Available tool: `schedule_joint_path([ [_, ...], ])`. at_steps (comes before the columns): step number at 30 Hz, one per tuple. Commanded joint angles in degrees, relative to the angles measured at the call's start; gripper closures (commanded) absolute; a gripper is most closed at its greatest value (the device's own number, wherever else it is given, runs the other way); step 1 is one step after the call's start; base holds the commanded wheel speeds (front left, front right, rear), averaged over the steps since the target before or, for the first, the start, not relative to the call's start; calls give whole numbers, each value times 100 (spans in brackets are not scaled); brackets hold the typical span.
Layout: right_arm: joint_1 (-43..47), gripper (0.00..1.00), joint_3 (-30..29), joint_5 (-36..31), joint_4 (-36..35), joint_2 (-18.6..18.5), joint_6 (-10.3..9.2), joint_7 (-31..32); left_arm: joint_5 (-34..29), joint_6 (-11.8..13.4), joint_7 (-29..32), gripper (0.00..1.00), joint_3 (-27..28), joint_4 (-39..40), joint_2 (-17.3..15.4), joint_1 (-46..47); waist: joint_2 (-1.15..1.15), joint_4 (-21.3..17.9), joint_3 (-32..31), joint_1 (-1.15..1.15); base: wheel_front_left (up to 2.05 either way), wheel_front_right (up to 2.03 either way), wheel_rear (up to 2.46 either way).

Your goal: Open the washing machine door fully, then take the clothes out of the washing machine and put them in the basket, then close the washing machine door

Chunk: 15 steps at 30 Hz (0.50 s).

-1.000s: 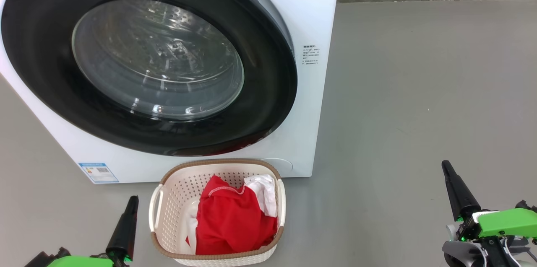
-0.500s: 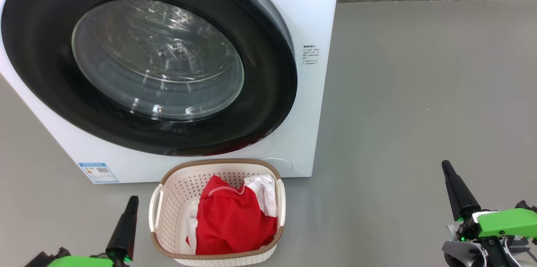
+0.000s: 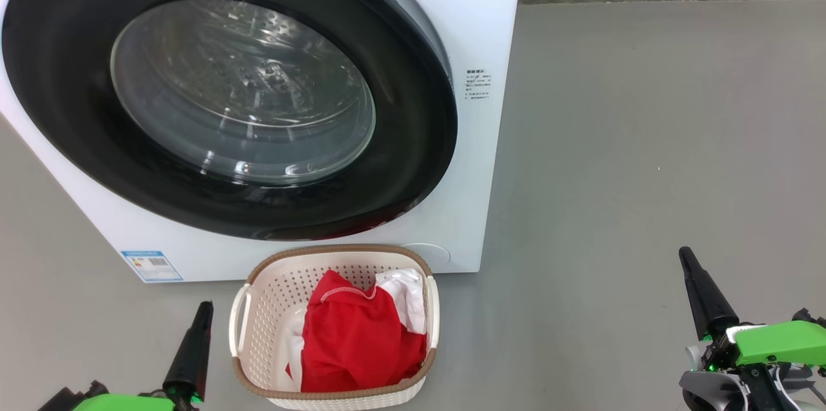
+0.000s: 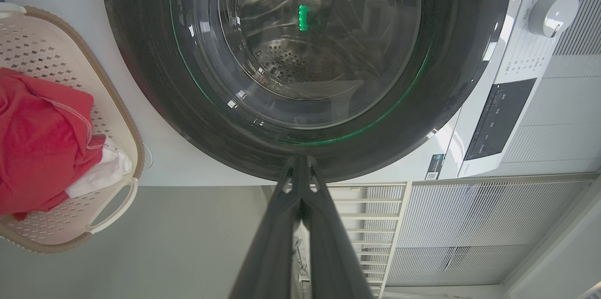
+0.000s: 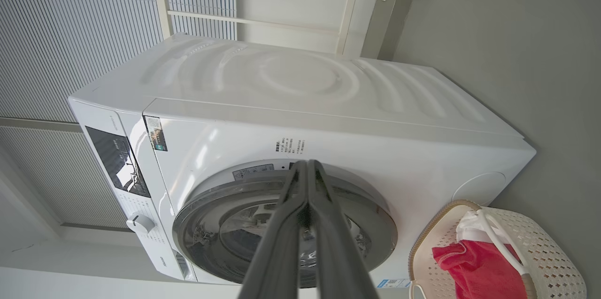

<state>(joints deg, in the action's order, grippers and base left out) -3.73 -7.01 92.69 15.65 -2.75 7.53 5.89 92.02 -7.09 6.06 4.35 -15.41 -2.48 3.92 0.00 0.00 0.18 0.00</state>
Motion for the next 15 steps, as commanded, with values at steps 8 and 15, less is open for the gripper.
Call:
schedule_joint_path([
  [8,-243,100,72,-34,-164,-32,-4,41,17,-40,40,100,215,137,-46,227,0,0,0,0,0,0,0],
  [15,-244,100,69,-36,-164,-30,-4,44,16,-40,41,100,216,137,-46,227,0,0,0,0,0,0,0],
])
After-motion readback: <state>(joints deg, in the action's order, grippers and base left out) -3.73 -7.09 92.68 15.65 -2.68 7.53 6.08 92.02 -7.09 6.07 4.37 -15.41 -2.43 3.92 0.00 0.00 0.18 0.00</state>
